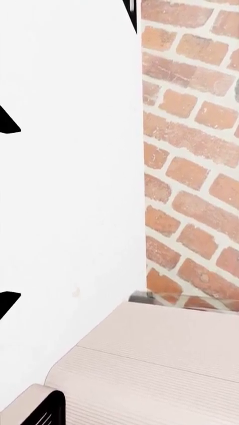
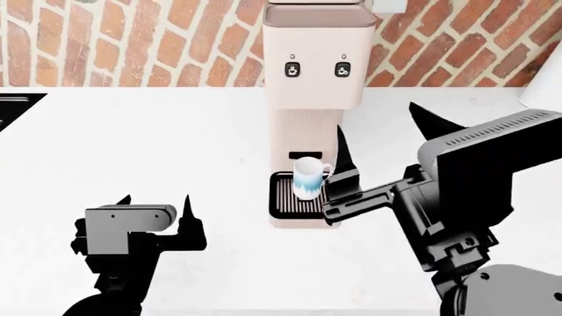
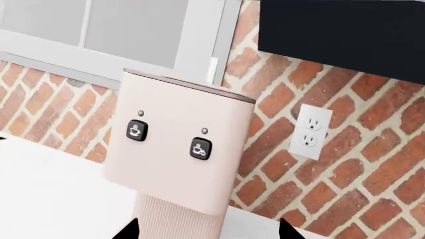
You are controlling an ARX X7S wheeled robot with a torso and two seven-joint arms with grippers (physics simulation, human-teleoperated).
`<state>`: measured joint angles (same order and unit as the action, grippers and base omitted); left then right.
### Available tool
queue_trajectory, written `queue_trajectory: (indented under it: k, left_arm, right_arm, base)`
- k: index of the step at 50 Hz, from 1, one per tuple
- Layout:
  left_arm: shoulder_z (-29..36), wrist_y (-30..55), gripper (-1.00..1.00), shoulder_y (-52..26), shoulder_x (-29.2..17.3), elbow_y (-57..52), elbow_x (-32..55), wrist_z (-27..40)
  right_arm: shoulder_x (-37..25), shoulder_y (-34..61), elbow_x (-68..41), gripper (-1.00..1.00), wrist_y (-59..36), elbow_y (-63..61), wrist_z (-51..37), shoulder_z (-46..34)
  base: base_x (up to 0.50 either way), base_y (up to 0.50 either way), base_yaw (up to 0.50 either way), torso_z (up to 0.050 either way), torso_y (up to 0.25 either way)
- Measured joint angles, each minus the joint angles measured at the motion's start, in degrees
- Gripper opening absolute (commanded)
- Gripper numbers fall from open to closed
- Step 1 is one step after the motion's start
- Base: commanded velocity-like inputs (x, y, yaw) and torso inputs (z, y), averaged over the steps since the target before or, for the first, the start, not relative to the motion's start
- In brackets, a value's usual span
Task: Press the button on the coffee machine to serve coffee.
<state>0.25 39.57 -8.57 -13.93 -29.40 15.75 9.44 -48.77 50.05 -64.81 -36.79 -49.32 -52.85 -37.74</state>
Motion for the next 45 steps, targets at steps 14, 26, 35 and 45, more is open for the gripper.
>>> queue_trajectory:
  k: [14, 26, 35, 45]
  left_arm:
    - [0.0, -0.6, 1.0, 0.3, -0.3, 0.5, 0.3, 0.2]
    - [0.0, -1.0, 1.0, 0.4, -0.5, 0.9, 0.6, 0.4]
    - [0.5, -1.2, 1.0, 0.4, -0.7, 1.1, 0.4, 0.7]
    - [0.7, -1.5, 1.0, 0.4, -0.8, 1.4, 0.5, 0.9]
  right_arm:
    - [4.7, 5.3, -1.7, 1.0, -2.2, 4.8, 3.0, -2.4]
    - [6.2, 7.5, -1.8, -1.0, -3.6, 5.9, 2.1, -3.1]
    - [6.9, 8.9, -2.4, -1.0, -5.0, 5.4, 0.1, -3.3]
    - [7.6, 10.8, -3.5, -1.0, -6.5, 4.8, -1.7, -3.3]
  base:
    - [0.0, 0.0, 0.0, 0.0, 0.0]
    - [0.0, 0.0, 0.0, 0.0, 0.0]
    - [0.0, 0.0, 0.0, 0.0, 0.0]
    - [0.0, 0.0, 0.0, 0.0, 0.0]
